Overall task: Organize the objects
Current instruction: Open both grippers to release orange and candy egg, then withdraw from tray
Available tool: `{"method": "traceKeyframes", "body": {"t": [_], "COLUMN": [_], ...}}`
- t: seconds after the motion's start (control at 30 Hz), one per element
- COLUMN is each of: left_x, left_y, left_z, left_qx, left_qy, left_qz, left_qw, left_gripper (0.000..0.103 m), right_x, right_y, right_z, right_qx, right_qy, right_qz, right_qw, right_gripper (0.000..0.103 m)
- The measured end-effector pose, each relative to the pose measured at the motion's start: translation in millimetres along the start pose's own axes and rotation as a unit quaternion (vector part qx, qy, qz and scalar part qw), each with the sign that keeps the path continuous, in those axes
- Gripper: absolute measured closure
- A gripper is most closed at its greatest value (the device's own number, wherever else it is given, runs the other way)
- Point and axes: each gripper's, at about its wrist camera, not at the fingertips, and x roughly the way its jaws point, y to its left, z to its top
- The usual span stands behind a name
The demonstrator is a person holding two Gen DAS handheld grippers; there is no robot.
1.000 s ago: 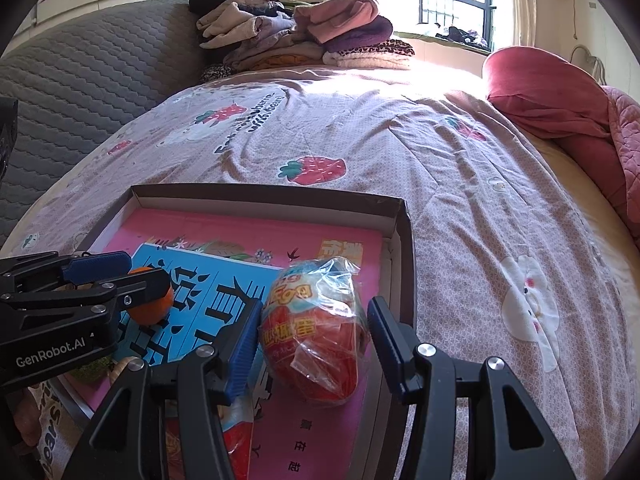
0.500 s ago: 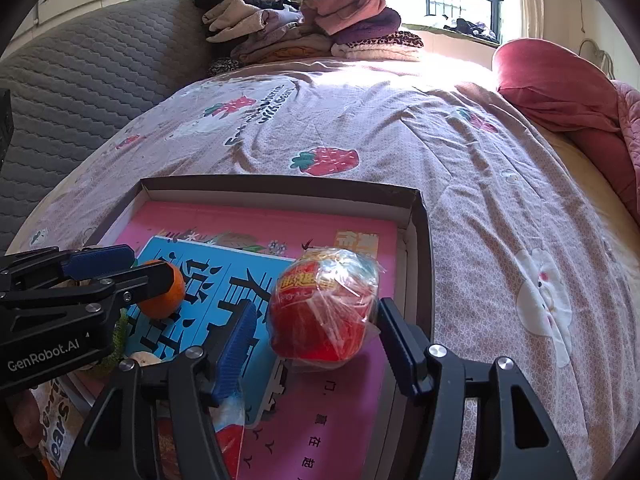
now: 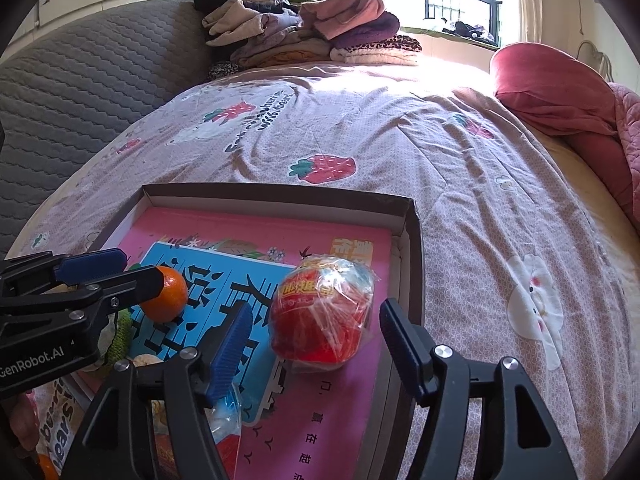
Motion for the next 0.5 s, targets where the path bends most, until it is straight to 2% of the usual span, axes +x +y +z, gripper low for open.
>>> {"method": "traceKeyframes", "body": {"t": [0.5], "left_x": [-12], "left_y": [3], "left_z": [-2], "left_qx": [-0.01], "left_qy": [-0.007], "left_qz": [-0.003], "left_qw": [0.9999], "left_gripper": [0.054], "right_x": [-13], "right_y": [-2], "right_z": [4], "right_qx": [0.014], "right_qy": [-0.011], "right_qz": [0.024], "right_qw": [1.0], "right_gripper": [0.037]}}
